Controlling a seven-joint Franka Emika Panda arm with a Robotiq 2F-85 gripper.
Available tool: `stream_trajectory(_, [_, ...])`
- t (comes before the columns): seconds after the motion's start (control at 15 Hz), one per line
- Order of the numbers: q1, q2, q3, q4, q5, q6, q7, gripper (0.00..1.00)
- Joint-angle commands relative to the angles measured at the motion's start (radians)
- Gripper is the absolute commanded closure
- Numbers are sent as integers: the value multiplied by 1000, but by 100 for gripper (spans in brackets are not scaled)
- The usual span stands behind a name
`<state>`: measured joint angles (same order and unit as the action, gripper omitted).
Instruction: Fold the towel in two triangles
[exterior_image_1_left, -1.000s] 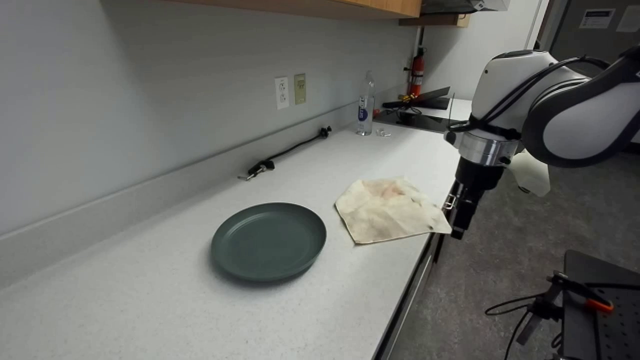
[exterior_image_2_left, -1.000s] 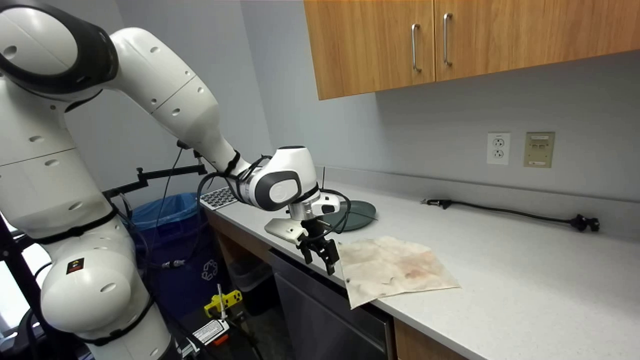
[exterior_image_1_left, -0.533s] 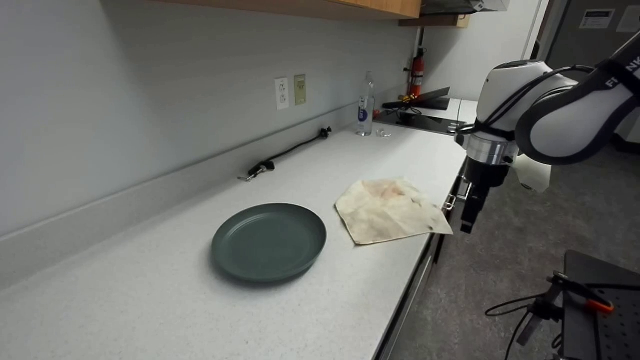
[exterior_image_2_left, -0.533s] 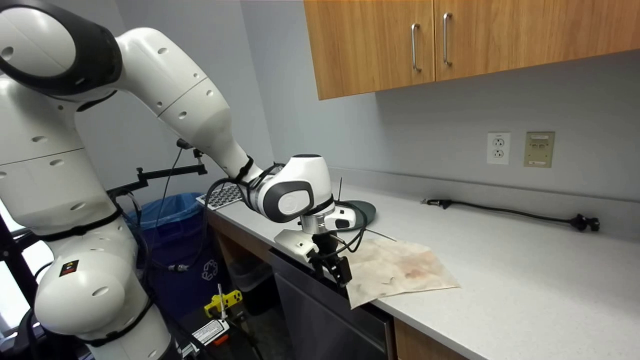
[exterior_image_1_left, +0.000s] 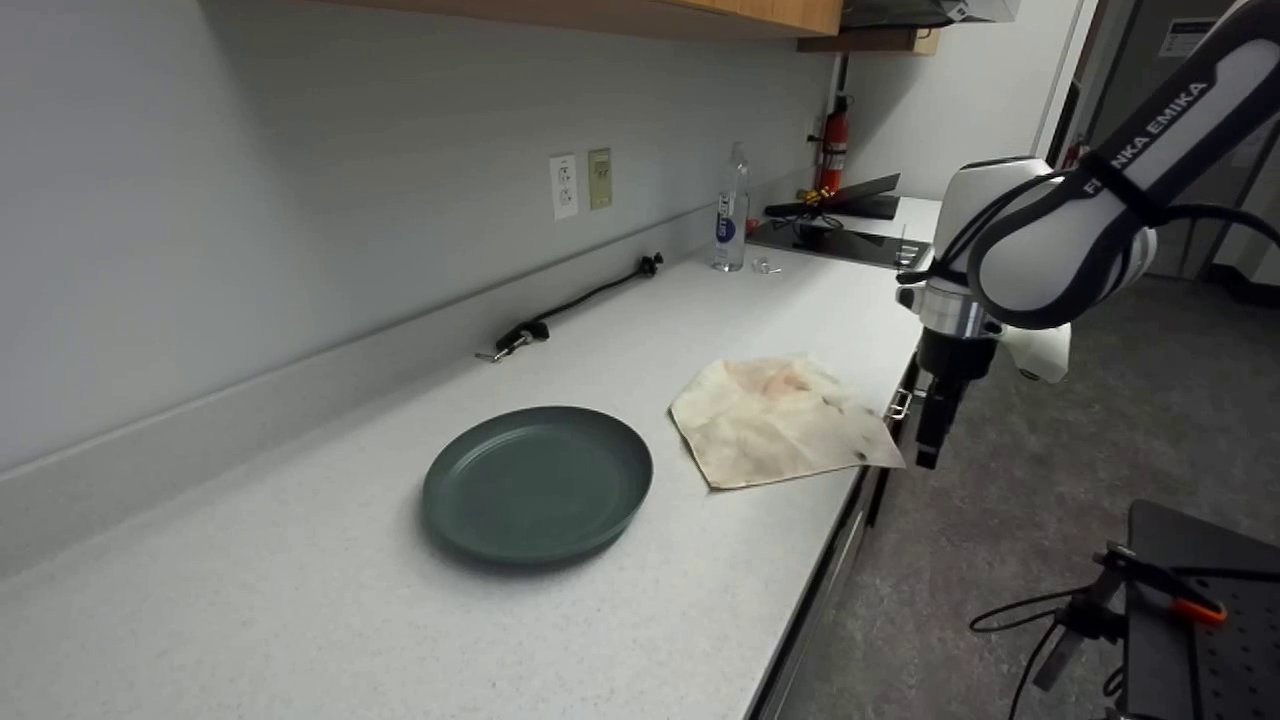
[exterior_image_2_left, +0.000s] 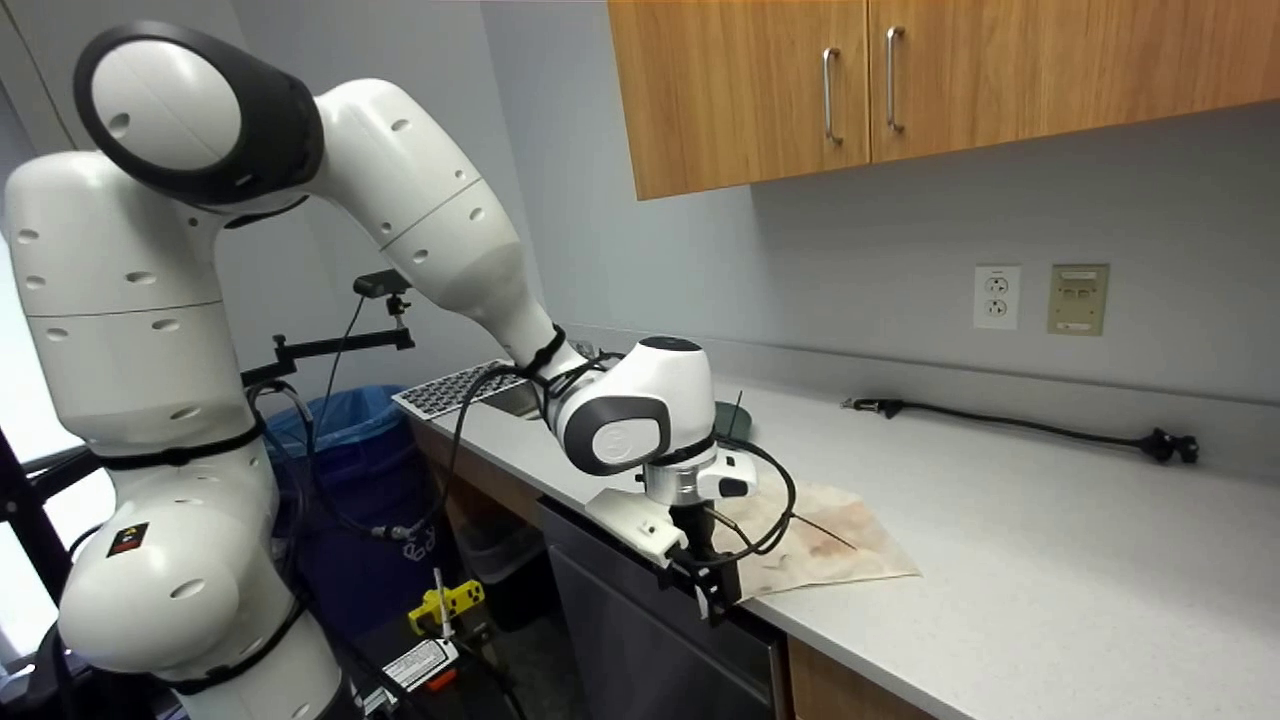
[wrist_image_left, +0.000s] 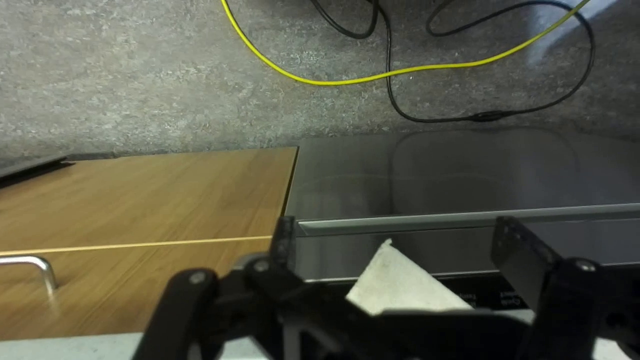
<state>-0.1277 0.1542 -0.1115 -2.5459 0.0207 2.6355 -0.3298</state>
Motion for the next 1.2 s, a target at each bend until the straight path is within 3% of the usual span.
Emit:
stream_trajectory(0.0, [-36, 96, 26, 81, 10, -27, -117, 0])
stream_trajectory(0.6, [-129, 177, 126, 148, 84, -47, -283, 0])
stream_trajectory(1.13, [-165, 198, 167, 167, 160, -44, -302, 0])
